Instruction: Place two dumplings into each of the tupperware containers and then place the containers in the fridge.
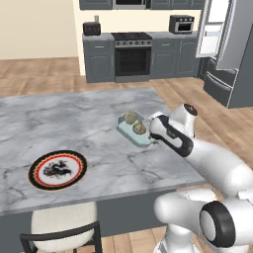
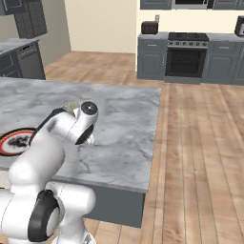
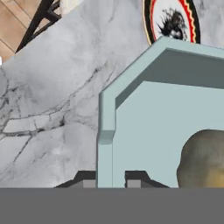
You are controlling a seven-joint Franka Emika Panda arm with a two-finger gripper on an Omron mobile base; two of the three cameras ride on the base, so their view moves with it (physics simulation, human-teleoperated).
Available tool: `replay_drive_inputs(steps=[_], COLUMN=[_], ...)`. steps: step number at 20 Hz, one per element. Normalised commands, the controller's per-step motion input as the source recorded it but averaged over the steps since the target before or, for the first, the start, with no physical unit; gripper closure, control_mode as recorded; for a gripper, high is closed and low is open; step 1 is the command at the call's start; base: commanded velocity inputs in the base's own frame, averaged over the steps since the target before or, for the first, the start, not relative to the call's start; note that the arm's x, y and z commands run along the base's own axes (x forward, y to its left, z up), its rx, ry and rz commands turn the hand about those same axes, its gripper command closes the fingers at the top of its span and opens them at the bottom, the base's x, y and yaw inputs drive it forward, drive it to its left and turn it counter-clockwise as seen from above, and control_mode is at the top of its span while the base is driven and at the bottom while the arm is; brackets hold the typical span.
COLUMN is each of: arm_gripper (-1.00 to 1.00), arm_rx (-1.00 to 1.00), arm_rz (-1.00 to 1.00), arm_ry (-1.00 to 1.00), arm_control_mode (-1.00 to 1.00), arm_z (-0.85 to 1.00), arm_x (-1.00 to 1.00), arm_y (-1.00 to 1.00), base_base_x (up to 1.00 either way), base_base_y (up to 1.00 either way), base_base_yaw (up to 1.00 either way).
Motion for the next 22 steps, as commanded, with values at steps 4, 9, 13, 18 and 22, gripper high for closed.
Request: replay_drive_inputs(steps=[4,9,13,18,22], arm_gripper=[1.0,1.0,1.0,1.0,1.0], arm_rx=[-0.13,-0.15,-0.09,-0.02,0.0], arm_rz=[-0.17,-0.09,-0.02,-0.03,-0.14], arm_ry=[-0.06,0.0,0.0,0.01,0.08], arm_control_mode=[-1.0,-1.0,-1.0,-1.0,-1.0], arm_z=[0.67,0.52,0.45,0.18,-0.07], arm_x=[-1.0,-1.0,-0.98,-0.68,-0.06], arm_y=[-0.32,-0.37,-0.42,-0.11,0.22], base_base_x=[0.0,0.0,0.0,0.0,0.0], base_base_y=[0.0,0.0,0.0,0.0,0.0], base_base_yaw=[0.0,0.0,0.0,0.0,0.0])
